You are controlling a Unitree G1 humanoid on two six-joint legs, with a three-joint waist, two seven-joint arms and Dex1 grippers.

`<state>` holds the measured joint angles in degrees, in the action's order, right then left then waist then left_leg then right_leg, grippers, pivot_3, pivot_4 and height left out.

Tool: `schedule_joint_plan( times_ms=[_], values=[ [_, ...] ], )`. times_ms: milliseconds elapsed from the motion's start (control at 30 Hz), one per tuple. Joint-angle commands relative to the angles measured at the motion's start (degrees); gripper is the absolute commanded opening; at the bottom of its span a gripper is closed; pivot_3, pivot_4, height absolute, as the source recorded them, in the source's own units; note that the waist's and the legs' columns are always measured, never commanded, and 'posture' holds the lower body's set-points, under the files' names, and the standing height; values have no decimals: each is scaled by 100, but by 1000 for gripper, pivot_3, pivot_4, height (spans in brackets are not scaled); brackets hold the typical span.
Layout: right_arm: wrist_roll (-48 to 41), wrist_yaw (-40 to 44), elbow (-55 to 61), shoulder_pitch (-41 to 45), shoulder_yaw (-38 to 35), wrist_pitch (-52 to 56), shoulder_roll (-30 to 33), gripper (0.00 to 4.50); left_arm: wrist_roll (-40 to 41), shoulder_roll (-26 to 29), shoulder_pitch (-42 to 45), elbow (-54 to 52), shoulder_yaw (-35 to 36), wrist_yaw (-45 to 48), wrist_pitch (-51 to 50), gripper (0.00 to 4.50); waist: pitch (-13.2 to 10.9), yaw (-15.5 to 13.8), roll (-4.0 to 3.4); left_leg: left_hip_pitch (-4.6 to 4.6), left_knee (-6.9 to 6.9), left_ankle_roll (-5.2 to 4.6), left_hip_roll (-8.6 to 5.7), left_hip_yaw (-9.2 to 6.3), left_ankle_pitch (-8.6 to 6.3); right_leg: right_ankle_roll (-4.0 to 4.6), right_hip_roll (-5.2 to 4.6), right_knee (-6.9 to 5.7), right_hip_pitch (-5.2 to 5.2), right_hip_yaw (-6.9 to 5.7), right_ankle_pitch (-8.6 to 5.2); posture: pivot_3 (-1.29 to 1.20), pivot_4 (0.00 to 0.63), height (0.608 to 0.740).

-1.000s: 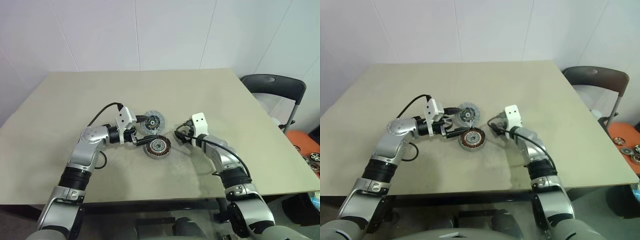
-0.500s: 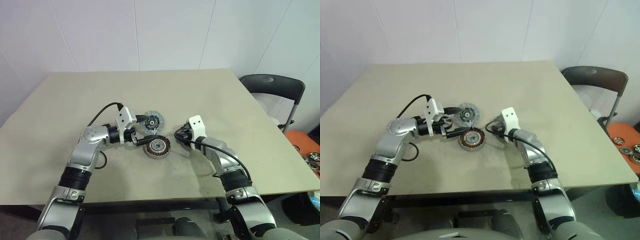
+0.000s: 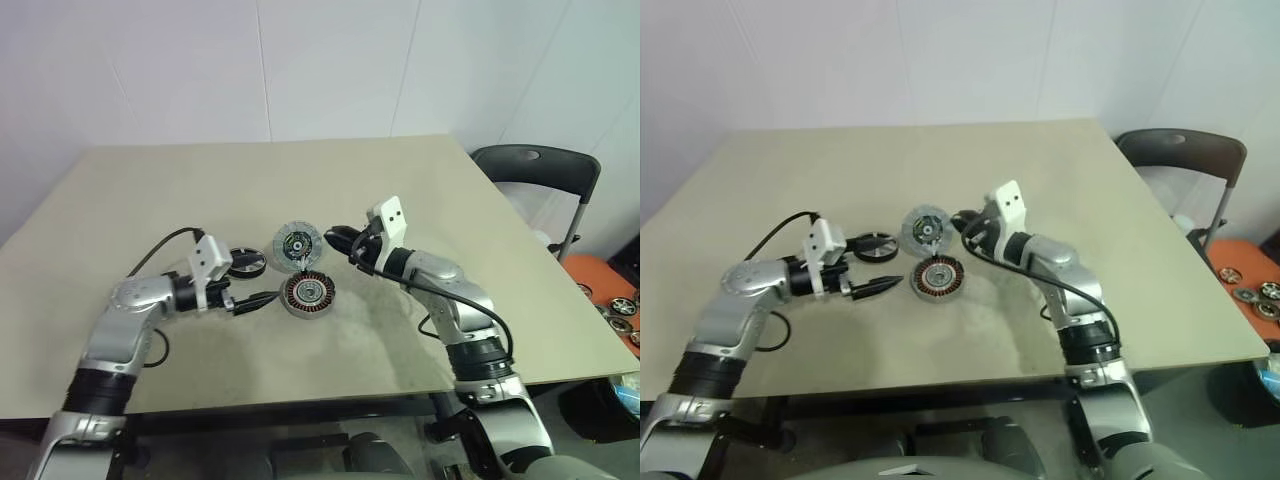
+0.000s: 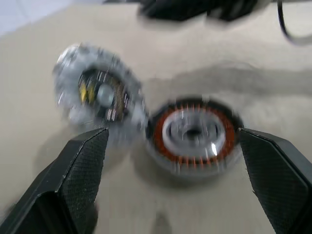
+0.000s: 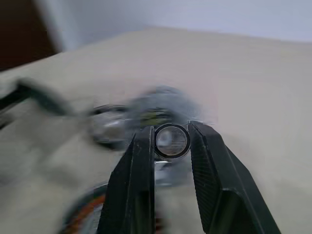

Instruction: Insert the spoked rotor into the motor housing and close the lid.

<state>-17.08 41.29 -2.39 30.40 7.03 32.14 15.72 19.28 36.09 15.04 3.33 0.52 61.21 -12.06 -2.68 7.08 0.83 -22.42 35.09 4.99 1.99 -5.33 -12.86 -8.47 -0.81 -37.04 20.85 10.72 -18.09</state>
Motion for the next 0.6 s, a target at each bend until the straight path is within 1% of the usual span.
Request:
schedule_joint_plan(
  times_ms=[33, 100, 233, 300, 367, 467, 600],
  values=[
    [405, 362, 215, -4, 733, 114, 370, 665, 79, 91, -53, -298, 202, -89, -5, 4500, 1, -22, 5, 0, 5, 0, 0, 1, 0, 6, 0, 2, -1, 0, -3, 0, 0, 740],
    [491, 268, 139, 58, 816, 116, 357, 665, 77, 82, -65, -314, 200, -134, -8, 4500, 0, -17, 5, 0, 12, 1, -1, 2, 0, 22, -1, 3, -3, 1, -12, 0, 0, 740],
    [774, -93, -38, 231, 938, 150, 146, 665, 46, -20, -112, -383, 95, -234, -26, 4500, 0, -4, 5, 1, 12, 3, 0, 7, 2, 22, 1, 2, 1, 4, -12, 0, 0, 740],
    [803, -128, -12, 207, 973, 206, 85, 665, 26, -53, -121, -348, 75, -244, -1, 4500, 1, 1, 6, 0, 6, 3, 0, 7, 2, 19, 1, 2, 4, 5, -10, 0, 0, 740],
    [829, -86, 60, 132, 1071, 322, 74, 665, -37, -48, -94, -148, 68, -219, 109, 4500, 1, 0, 5, -3, -4, 3, 0, 6, 2, 3, 1, 2, 12, 4, -2, 0, 0, 740],
    [855, 62, 184, -12, 1301, 493, 140, 665, -122, -7, 20, 270, 99, -141, 324, 4500, 0, -1, 5, -6, -10, 2, 0, 6, 1, 4, 1, 2, 17, 4, -2, 0, 0, 740],
    [943, 11, 217, -106, 1413, 543, 121, 665, -176, -22, 100, 563, 82, -53, 534, 4500, 0, -1, 5, -7, -5, 2, 0, 7, 1, 5, 1, 2, 17, 3, -3, 0, 0, 740]
  ],
)
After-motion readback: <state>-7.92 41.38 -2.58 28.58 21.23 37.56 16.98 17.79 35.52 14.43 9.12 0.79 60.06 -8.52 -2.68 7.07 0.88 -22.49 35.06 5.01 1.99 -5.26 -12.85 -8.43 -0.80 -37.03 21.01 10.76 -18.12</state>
